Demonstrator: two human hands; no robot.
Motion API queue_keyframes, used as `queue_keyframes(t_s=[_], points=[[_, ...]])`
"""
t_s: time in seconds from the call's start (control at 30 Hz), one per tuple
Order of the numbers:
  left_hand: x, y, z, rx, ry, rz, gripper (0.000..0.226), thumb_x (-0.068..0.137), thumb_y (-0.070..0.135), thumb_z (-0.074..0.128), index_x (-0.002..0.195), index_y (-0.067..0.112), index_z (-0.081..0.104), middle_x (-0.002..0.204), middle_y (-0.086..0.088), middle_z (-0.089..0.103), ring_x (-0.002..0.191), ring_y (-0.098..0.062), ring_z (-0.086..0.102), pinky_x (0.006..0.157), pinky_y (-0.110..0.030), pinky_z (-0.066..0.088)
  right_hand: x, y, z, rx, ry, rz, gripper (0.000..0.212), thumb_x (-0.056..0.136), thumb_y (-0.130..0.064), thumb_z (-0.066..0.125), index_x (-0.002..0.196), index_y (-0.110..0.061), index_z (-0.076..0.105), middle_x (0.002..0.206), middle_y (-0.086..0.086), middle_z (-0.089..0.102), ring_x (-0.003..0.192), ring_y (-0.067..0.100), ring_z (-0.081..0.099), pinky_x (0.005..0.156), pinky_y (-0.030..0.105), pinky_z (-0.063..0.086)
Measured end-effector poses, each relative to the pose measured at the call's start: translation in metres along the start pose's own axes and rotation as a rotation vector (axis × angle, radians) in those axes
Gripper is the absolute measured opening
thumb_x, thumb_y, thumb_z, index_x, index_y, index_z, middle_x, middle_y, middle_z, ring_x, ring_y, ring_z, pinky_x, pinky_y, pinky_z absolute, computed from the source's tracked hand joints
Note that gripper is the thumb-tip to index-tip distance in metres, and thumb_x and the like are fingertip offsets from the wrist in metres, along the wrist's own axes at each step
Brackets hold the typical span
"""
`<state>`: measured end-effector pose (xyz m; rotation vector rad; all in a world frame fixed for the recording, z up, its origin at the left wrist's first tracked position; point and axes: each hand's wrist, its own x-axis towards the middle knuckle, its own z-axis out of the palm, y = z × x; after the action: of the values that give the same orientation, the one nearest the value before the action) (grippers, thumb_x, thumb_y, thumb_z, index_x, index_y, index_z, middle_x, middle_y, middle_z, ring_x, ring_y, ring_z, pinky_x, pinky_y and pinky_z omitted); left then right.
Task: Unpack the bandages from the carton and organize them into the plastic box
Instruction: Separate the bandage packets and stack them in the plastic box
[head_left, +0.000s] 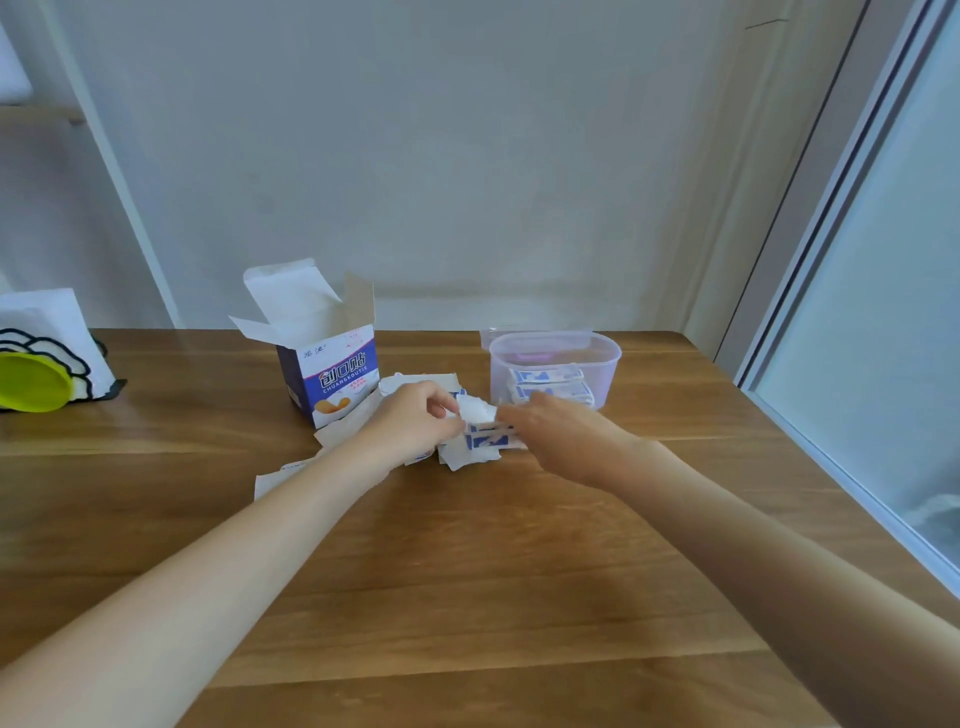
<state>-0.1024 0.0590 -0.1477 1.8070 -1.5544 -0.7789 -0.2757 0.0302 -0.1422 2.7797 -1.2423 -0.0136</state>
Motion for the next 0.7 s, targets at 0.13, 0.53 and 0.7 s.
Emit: queue_keyframes(t_s=[0.13,0.53,0.7], points=[[0.001,-0.002,0.013,0.209,-0.067,0.103,0.018,0.085,0.026,0.064,0.102,0.019,0.062,0.099,0.003,0.053,0.085,-0.012,0.052,0.069,-0.022,0.042,-0.004,0.006,0.005,0.139,-0.022,-0.009,0.033,0.095,-0.012,0.045,0.127,-0.018,0.047,0.124,0.005,0.057,0.106,0.023,0.056,0.081,0.033,0.047],[0.002,0.014,0.026,0.301,-0.223,0.221,0.027,0.087,0.033,0.062,0.111,0.022,0.058,0.079,0.011,0.055,0.057,-0.004,0.052,0.051,-0.011,0.039,-0.013,0.030,0.006,0.378,-0.088,0.128,0.021,0.095,-0.023,0.049,0.102,-0.008,0.062,0.092,0.003,0.052,0.085,0.017,0.046,0.069,0.024,0.034],[0.005,0.017,0.036,0.317,-0.169,0.302,0.021,0.088,0.027,0.060,0.108,0.019,0.063,0.098,0.003,0.055,0.074,-0.007,0.054,0.060,-0.013,0.041,-0.018,0.036,0.007,0.313,-0.071,0.116,0.028,0.093,-0.025,0.052,0.120,-0.017,0.054,0.112,0.005,0.053,0.105,0.021,0.051,0.085,0.029,0.042]])
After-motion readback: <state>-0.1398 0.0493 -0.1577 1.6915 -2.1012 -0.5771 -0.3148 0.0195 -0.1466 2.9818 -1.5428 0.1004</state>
